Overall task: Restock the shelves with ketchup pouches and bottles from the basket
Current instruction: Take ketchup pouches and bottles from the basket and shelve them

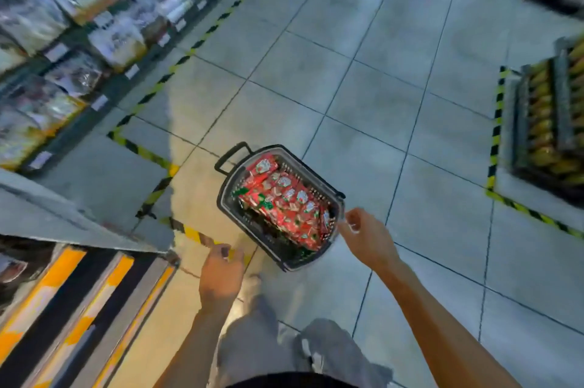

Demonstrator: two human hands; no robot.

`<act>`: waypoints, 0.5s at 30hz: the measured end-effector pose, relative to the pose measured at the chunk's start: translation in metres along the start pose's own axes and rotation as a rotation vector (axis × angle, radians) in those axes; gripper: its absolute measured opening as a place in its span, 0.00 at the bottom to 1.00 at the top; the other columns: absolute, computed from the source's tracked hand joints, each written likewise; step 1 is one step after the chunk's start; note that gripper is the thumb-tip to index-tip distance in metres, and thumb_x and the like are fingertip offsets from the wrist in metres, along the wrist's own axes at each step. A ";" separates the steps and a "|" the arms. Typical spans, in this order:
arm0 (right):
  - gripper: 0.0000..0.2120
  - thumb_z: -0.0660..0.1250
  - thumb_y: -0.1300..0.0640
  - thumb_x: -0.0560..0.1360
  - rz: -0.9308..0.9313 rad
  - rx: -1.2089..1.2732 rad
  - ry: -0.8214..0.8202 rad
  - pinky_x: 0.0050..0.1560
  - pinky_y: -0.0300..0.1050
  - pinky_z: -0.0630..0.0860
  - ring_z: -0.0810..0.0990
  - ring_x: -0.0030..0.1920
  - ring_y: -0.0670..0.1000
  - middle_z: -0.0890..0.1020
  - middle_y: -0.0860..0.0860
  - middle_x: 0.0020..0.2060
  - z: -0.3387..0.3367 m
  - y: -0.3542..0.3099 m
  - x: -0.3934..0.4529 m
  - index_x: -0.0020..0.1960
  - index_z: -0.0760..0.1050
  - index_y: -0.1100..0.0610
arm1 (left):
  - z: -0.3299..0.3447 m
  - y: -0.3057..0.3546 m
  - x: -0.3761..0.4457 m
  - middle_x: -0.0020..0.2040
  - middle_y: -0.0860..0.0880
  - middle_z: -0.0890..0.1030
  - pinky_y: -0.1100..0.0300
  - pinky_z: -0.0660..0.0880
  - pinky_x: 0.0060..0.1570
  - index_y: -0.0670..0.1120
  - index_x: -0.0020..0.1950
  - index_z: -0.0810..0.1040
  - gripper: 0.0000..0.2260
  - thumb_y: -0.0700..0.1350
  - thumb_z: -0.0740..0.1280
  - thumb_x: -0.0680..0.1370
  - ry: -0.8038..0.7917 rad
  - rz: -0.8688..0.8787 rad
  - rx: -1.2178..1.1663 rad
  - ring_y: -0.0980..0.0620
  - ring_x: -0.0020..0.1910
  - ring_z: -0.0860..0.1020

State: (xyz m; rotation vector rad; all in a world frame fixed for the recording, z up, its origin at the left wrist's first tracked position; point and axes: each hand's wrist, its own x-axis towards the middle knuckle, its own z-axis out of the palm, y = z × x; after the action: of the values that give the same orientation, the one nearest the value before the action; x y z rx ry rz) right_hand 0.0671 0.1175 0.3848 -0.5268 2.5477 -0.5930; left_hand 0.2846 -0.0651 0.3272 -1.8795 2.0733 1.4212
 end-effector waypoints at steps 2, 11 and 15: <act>0.09 0.67 0.45 0.78 0.027 -0.032 -0.023 0.43 0.44 0.73 0.82 0.46 0.53 0.82 0.49 0.44 0.001 0.006 0.023 0.51 0.74 0.50 | 0.010 0.004 0.019 0.60 0.43 0.81 0.50 0.71 0.52 0.45 0.60 0.76 0.14 0.52 0.65 0.80 -0.001 -0.031 0.035 0.40 0.58 0.77; 0.12 0.65 0.45 0.78 -0.015 -0.206 -0.141 0.35 0.45 0.69 0.76 0.38 0.52 0.78 0.50 0.41 0.051 0.020 0.173 0.52 0.72 0.53 | 0.081 0.000 0.112 0.65 0.45 0.78 0.50 0.72 0.55 0.46 0.66 0.73 0.19 0.56 0.62 0.81 0.065 -0.222 0.083 0.41 0.61 0.77; 0.17 0.65 0.44 0.79 -0.088 -0.285 -0.219 0.46 0.52 0.78 0.79 0.47 0.56 0.80 0.56 0.51 0.103 0.044 0.251 0.58 0.73 0.56 | 0.140 -0.022 0.154 0.66 0.42 0.77 0.50 0.72 0.59 0.44 0.70 0.71 0.22 0.56 0.62 0.81 0.098 -0.360 0.016 0.40 0.63 0.76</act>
State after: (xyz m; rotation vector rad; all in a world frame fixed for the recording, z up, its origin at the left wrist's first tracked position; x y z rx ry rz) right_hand -0.0953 0.0074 0.1924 -0.7605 2.4194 -0.1873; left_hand 0.1827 -0.1003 0.1477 -2.2121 1.6560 1.2451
